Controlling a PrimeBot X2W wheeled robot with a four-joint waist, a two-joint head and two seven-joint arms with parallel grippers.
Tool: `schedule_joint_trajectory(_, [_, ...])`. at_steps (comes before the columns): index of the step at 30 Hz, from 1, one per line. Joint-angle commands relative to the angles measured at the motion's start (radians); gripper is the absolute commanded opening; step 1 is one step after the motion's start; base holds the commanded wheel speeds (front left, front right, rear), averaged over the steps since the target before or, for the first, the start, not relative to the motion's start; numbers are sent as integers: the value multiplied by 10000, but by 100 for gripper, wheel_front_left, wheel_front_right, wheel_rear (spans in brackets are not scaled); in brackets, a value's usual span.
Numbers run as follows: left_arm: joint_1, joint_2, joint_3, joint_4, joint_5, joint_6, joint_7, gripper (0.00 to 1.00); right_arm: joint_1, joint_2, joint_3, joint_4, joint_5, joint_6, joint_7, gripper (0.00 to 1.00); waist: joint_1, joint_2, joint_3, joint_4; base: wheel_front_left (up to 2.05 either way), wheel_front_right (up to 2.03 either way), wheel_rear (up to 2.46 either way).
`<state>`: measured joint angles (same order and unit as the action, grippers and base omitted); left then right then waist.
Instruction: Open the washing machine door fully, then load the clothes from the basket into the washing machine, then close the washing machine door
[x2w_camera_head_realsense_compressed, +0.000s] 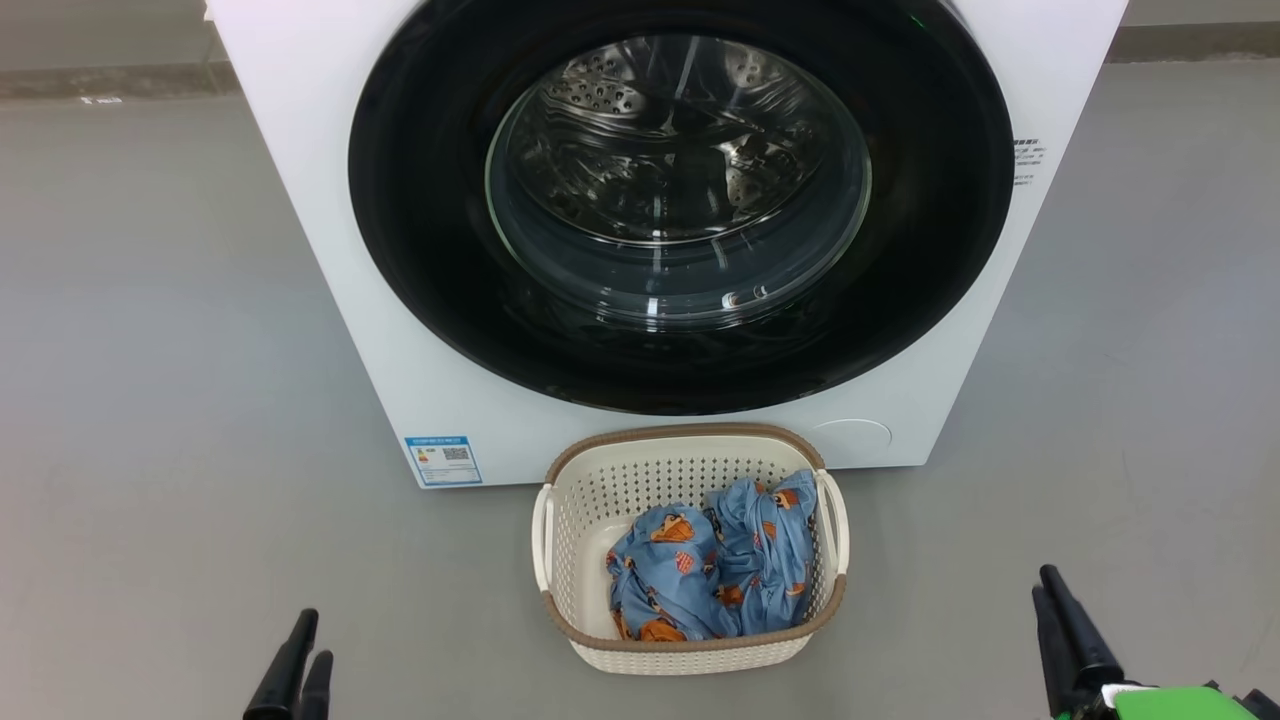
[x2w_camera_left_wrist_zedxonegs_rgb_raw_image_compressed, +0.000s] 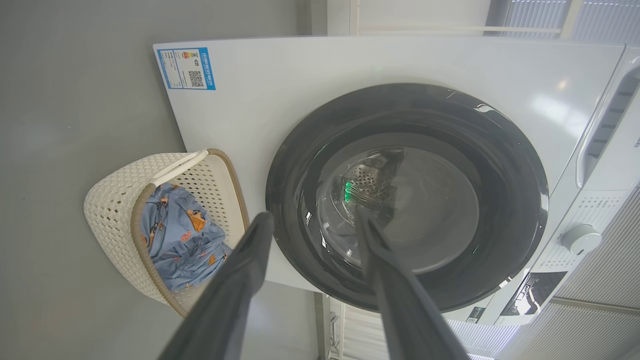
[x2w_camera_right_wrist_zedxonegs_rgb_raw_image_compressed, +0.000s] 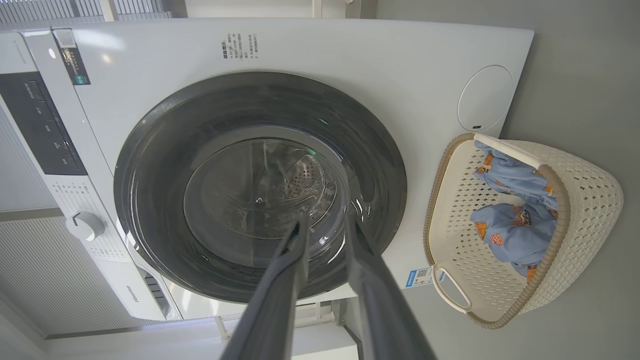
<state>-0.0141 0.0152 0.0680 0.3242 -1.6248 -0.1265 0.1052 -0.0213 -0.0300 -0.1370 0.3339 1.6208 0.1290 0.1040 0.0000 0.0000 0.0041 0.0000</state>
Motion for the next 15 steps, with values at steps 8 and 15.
schedule_joint_trajectory(8, [-228,146,-41,-372,320,-12,-262,100,-212,-109,138,-251,-277,1,-258,100,12,0,-22,41,0,0,0])
schedule_joint_trajectory(15, [-208,159,-129,-559,923,-14,-468,100,-233,-207,255,-280,-1190,2,-468,100,1,0,7,69,0,0,0])
